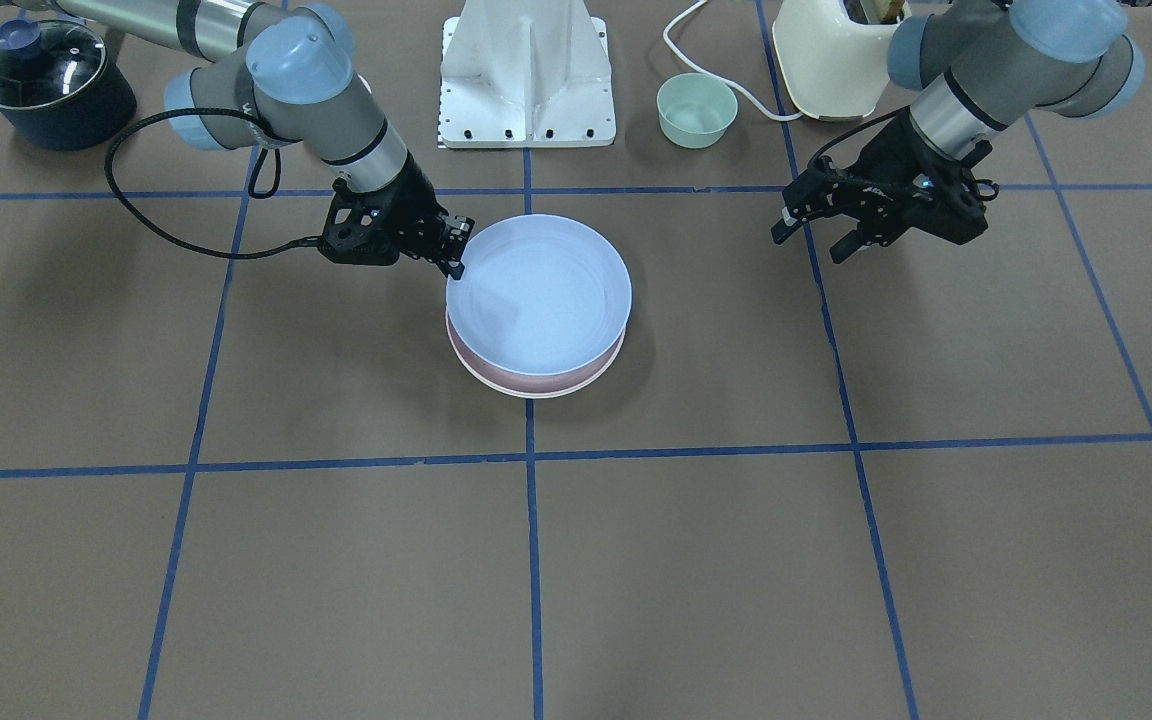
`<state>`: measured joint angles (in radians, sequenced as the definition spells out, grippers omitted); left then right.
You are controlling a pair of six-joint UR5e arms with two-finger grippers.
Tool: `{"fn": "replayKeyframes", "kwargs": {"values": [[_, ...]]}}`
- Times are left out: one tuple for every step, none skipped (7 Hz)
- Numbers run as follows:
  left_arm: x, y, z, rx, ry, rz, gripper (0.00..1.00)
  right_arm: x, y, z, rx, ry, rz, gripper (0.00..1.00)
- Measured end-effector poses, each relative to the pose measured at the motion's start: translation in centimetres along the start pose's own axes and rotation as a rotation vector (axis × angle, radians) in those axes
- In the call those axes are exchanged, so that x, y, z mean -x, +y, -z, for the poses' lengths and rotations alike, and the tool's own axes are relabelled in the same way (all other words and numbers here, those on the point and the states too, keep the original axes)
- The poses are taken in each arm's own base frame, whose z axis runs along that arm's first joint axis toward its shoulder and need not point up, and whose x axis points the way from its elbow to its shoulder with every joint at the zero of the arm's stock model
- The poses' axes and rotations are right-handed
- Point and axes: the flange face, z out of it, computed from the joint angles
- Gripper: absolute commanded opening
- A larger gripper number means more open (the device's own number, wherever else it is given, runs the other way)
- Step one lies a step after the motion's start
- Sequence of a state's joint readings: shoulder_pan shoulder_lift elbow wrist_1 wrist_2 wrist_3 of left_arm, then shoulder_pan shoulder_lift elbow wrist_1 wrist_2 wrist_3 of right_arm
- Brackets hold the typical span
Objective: Stack three plates with pink and blue
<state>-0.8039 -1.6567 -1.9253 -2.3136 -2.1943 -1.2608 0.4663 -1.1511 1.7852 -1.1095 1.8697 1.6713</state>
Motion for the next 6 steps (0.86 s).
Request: {"fn": "replayKeyframes", "kwargs": {"values": [[0.0,0.0,0.0,-0.001,0.000,0.000,0.95,0.0,-0.4,0.4,-0.006,-0.005,-0.002,1.00],[0.0,0.0,0.0,-0.001,-0.001,0.000,0.95,-0.1,-0.9,0.8,-0.014,-0.008,-0.005,1.00],[0.0,0.0,0.0,-0.001,-0.001,0.000,0.95,-0.7,-1.9,1.2,-0.026,-0.002,-0.014,1.00],[0.1,-0.1,0.1,-0.003,-0.001,-0.003,0.95,-2.1,-3.3,1.7,-0.040,0.011,-0.028,1.00],[0.3,0.0,0.3,-0.004,-0.003,-0.027,0.96,-4.3,-5.3,2.7,-0.053,0.032,-0.042,1.00],[1.2,-0.1,0.8,-0.010,-0.015,-0.077,0.98,-7.4,-7.8,4.2,-0.058,0.059,-0.036,1.00]]}}
